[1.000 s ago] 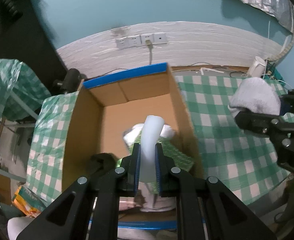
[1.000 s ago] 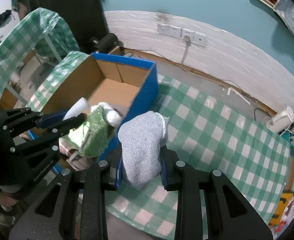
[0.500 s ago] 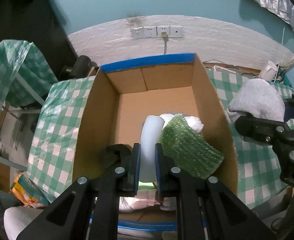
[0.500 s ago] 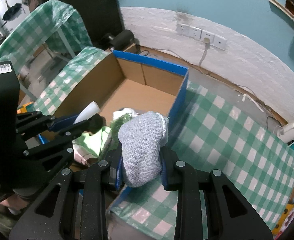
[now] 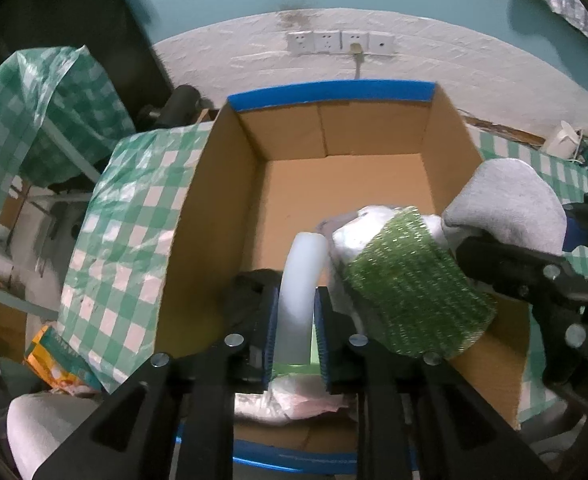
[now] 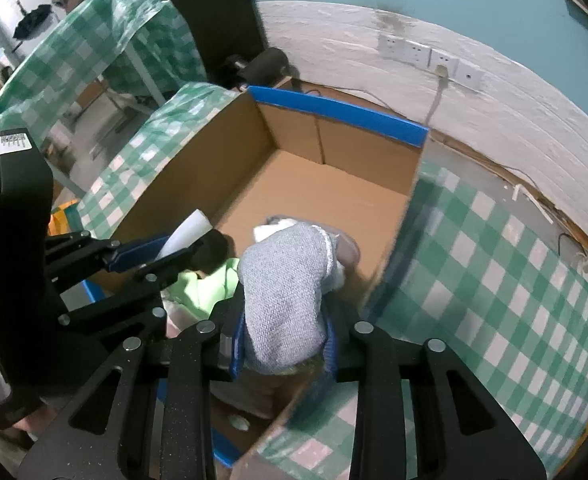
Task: Organize soft objects
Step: 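Lower the foam tube and light-blue sock into the box and open both tools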
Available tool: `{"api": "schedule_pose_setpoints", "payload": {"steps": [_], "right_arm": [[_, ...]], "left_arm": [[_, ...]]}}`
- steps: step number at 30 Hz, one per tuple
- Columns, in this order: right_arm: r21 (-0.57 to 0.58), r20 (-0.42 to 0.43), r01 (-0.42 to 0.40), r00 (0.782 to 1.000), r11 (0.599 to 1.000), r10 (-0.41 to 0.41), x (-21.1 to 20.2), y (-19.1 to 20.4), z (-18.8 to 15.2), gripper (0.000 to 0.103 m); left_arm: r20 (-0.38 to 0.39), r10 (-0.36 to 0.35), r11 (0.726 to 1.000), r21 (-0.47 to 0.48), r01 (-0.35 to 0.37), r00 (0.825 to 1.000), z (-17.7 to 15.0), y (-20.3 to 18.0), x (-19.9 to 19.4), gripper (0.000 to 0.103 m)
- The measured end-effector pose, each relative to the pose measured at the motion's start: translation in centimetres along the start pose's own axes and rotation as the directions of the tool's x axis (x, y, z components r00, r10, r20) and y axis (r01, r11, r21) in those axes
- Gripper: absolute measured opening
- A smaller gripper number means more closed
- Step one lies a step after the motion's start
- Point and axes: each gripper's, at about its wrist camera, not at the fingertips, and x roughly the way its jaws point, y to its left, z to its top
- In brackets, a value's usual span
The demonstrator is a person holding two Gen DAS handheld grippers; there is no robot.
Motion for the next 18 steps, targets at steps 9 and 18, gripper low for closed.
{"api": "schedule_pose_setpoints", "payload": {"steps": [9, 18], "right_arm": [[-0.013, 0.022, 0.023, 0.999, 1.0, -0.023, 0.2, 0.4, -0.4, 0.066], [0.045, 0.057, 0.054, 0.997, 0.998, -0.056, -2.0, -1.1, -0.9, 0.067]], "left_arm": [[-0.005, 0.052, 0.998, -0.044, -0.052, 0.999, -0.1, 1.4, -0.3, 0.066], [0.012, 0.102, 0.994, -0.038, -0.101, 0.995, -0.6, 1.9, -2.2, 0.081]]}}
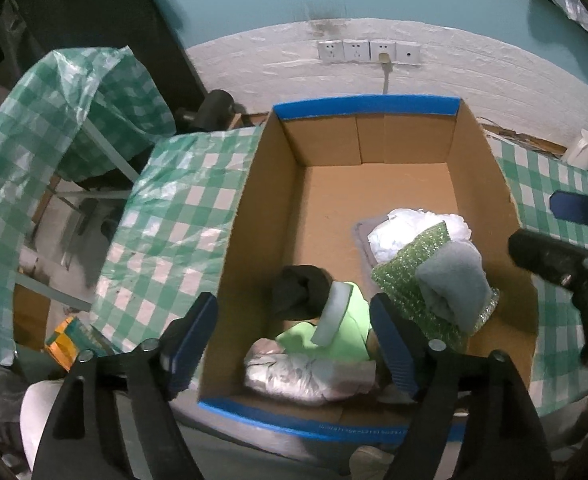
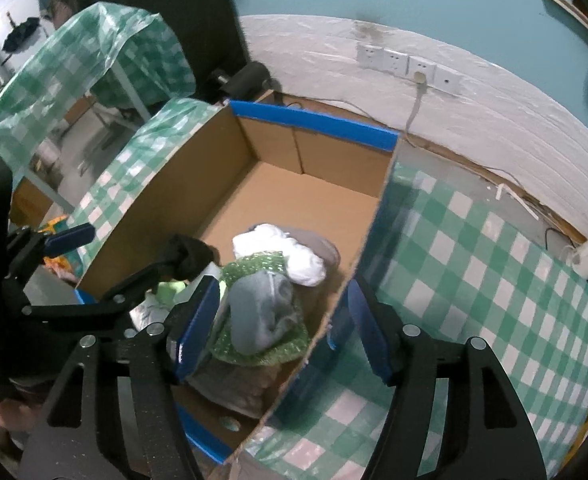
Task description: Organize soft objects
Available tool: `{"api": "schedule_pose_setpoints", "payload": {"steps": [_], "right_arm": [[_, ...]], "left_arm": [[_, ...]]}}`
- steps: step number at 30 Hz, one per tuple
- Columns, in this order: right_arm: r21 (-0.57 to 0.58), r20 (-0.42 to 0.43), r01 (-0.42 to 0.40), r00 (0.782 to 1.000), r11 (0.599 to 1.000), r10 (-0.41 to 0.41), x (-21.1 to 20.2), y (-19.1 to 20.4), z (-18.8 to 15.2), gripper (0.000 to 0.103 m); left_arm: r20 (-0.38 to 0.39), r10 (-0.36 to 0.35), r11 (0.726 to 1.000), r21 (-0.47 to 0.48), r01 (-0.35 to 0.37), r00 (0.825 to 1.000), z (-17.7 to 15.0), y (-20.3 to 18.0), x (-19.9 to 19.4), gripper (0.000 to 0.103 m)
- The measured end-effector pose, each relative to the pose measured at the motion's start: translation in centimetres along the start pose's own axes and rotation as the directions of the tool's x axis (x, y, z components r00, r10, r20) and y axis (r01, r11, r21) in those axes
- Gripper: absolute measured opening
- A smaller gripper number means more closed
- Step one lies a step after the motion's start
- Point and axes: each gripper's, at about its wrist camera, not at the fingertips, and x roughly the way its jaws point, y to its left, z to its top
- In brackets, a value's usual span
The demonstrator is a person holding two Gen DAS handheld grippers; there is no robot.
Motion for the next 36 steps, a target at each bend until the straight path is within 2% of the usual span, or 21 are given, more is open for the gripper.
{"api": "schedule_pose_setpoints", "payload": {"steps": [2, 4, 8, 12, 18, 24, 30, 36], "right_arm": [[0.007, 0.015, 0.004, 1.0, 1.0, -0.005, -0.9, -0.2, -0.1, 0.067], [0.022, 0.035, 0.01, 0.999, 1.0, -0.01, -2.0, -0.4, -0.2, 0.068], [0.055, 0.068, 0.015, 0.997, 0.998, -0.019, -3.8, -0.9, -0.3, 0.068], [0.07, 0.101, 0.042, 0.994, 0.997, -0.049, -5.9, -1.3, -1.3, 0.068], [0.077, 0.148, 0.084, 0.984, 0.994, -0.094, -9.0, -1.7, -2.3, 0.068], [0.095, 0.199, 0.105, 0.972, 0.99, -0.122, -11.0, -1.9, -2.6, 0.068], [0.107, 0.212, 0.121, 0.967, 0.987, -0.142, -11.5, -2.4, -3.3, 0.068], [0.123, 0.206, 0.123, 0.967, 0.985, -0.146, -11.9, -3.4, -4.2, 0.068]], "left_arm": [[0.01, 0.009, 1.0, 0.005, -0.009, 1.0, -0.1, 0.0, -0.8, 0.083], [0.022, 0.01, 1.0, 0.006, -0.01, 1.0, -0.1, 0.3, -1.7, 0.091], [0.064, 0.002, 1.0, -0.01, -0.001, 0.998, 0.1, 0.8, -3.8, 0.093], [0.09, -0.008, 1.0, -0.027, 0.011, 0.996, 0.1, 1.3, -5.6, 0.101], [0.158, -0.025, 0.999, -0.023, 0.029, 0.987, 0.1, 1.1, -8.4, 0.101], [0.179, -0.059, 0.998, -0.014, 0.062, 0.982, 0.1, 0.4, -9.8, 0.102], [0.189, -0.022, 1.0, 0.025, 0.018, 0.982, -0.1, -1.2, -10.2, 0.102], [0.203, -0.036, 0.998, 0.051, 0.026, 0.979, -0.2, -2.2, -11.2, 0.102]]}}
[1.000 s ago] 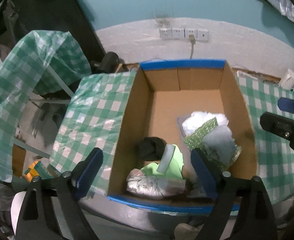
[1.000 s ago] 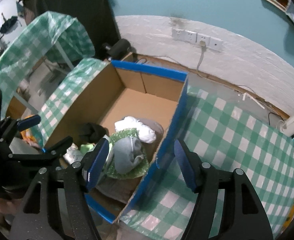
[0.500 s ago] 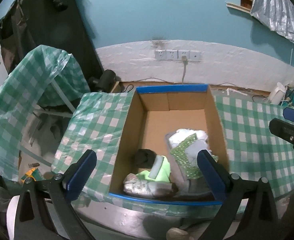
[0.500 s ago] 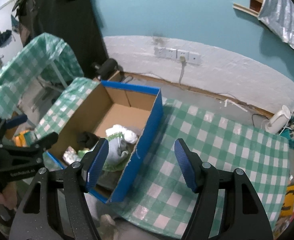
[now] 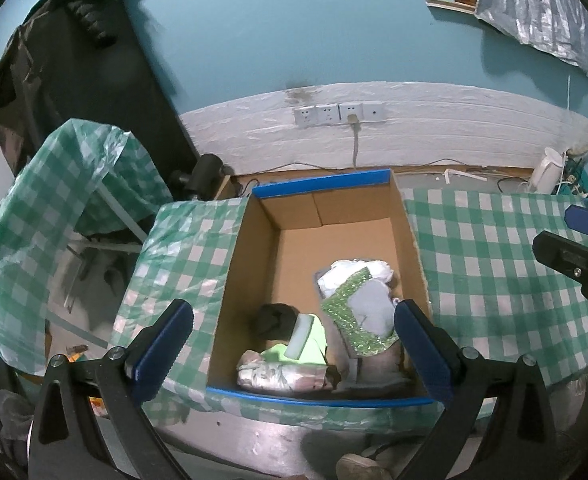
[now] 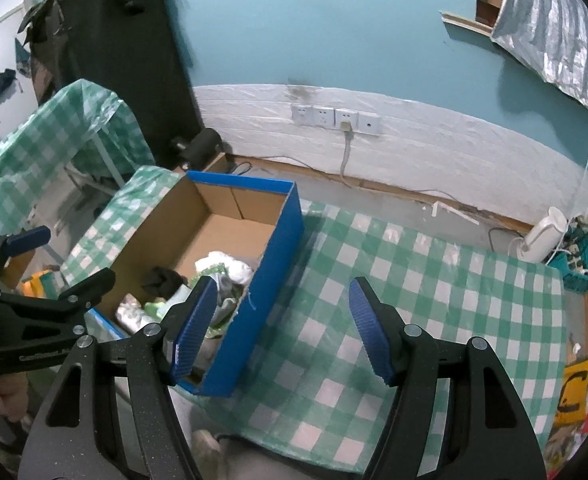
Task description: Organize soft objects
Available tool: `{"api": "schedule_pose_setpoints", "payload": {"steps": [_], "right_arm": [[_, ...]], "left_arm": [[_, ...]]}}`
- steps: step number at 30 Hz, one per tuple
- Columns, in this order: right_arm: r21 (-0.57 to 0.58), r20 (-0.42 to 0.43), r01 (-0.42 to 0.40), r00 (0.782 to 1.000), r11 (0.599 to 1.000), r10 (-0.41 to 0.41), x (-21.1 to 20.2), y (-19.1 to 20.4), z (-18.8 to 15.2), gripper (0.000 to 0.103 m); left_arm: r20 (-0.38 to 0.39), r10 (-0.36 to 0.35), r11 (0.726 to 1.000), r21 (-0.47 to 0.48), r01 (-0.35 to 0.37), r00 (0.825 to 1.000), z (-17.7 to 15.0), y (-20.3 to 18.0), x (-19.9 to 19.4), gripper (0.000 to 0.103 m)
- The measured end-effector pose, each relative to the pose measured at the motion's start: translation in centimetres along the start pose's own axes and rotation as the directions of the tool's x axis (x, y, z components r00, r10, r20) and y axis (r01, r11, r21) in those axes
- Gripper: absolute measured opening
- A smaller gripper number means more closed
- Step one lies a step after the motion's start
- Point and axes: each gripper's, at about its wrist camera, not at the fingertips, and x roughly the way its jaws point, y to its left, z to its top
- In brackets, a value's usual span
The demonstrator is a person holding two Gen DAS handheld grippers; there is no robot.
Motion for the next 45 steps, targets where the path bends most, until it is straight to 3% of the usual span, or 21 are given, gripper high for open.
{"api": "schedule_pose_setpoints", "payload": {"steps": [12, 45], "right_arm": [[0.015, 0.001, 0.002, 1.0, 1.0, -0.002, -0.5, -1.0, -0.6, 0.068], [0.014, -0.006, 0.002, 1.0, 1.0, -0.002, -0.5, -1.0, -0.9, 0.068]], "left_arm": [[-0.007, -0.004, 0.999, 0.041, 0.004, 1.0, -0.1, -1.6, -0.1, 0.102], [-0.022, -0.011, 1.0, 0.024, 0.011, 1.0, -0.1, -1.6, 0.1, 0.102]]}}
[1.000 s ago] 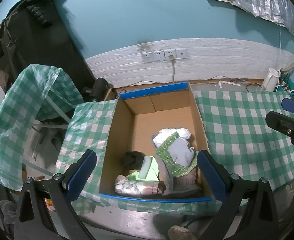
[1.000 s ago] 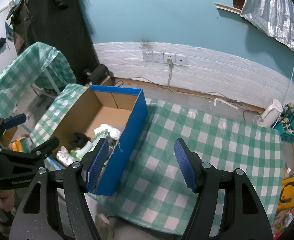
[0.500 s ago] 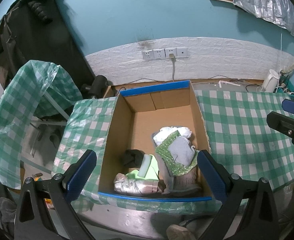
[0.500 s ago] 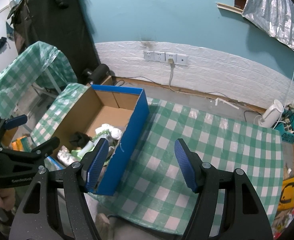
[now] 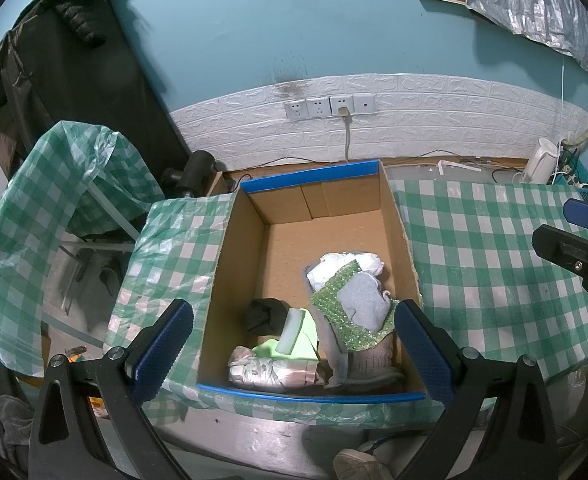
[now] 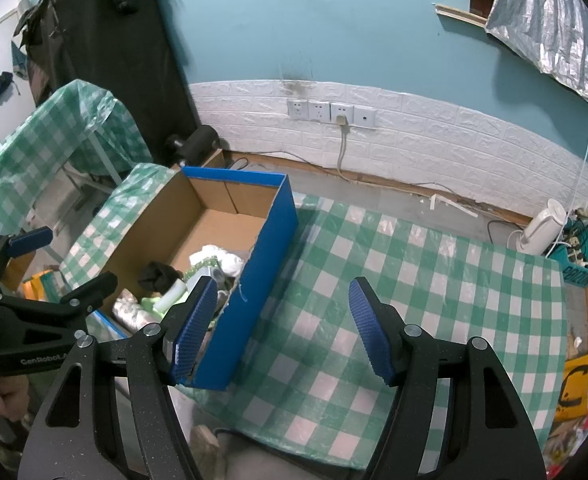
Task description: Organize soft objects
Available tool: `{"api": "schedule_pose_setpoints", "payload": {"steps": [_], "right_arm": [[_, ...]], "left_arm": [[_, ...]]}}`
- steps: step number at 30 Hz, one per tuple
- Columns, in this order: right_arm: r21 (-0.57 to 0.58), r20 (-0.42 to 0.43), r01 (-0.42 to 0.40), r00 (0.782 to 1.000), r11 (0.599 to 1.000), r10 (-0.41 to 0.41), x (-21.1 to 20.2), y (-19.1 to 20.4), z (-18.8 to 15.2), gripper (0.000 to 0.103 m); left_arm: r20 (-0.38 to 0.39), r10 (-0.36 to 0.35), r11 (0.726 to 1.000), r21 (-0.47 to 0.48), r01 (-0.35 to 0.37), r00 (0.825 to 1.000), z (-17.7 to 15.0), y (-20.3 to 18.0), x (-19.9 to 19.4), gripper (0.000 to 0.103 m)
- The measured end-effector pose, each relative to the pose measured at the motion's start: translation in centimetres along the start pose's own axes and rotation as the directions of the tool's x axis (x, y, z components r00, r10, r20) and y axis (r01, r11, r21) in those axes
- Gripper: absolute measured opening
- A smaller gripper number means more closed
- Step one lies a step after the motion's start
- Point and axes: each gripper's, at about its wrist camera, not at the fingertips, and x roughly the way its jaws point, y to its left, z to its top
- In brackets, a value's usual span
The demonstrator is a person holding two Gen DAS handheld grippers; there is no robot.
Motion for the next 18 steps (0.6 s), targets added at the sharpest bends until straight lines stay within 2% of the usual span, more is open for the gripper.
{"api": "schedule_pose_setpoints", "payload": {"steps": [18], "right_arm": [[0.0, -0.001, 0.0, 1.0, 1.0, 0.0, -0.01, -0.09, 0.07, 0.068]], "left_arm": [[0.008, 0.004, 1.0, 0.005, -0.004, 1.0, 0.06, -0.02, -0.08, 0.102]]}}
